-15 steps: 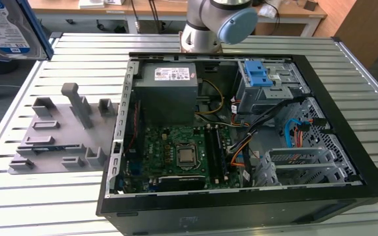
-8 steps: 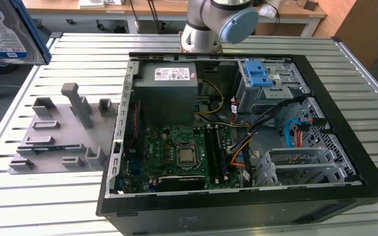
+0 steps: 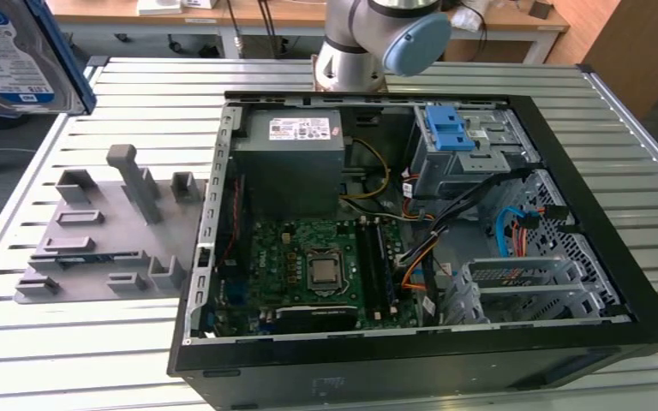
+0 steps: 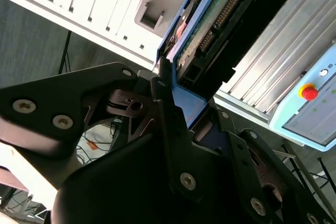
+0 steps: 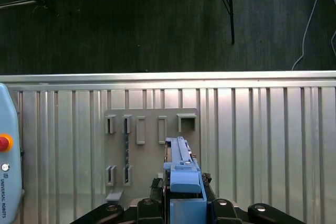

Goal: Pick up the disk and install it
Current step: 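Pick up the disk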

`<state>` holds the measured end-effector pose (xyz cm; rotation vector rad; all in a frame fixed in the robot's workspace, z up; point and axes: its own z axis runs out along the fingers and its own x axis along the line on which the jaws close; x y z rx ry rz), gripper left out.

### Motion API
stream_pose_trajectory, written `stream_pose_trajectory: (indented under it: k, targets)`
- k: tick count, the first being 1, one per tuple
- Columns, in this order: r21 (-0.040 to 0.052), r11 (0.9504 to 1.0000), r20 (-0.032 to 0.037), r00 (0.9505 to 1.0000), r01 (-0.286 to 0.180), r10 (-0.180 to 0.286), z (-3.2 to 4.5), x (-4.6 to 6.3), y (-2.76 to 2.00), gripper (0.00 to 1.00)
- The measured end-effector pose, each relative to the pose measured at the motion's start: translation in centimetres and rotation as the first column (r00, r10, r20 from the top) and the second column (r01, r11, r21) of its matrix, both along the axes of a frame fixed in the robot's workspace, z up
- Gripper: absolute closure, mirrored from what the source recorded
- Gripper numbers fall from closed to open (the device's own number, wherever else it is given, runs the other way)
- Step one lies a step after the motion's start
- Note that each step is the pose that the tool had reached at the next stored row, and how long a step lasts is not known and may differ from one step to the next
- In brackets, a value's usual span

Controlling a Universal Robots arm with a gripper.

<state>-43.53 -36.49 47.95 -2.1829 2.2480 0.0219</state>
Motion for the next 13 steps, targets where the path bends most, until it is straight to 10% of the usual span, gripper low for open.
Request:
stream_pose_trajectory:
  k: [13]
  targets:
    - [0.0000, 1.0000, -0.0008, 1.0000, 0.000, 0.000, 0.86, 0.91, -0.07, 0.64]
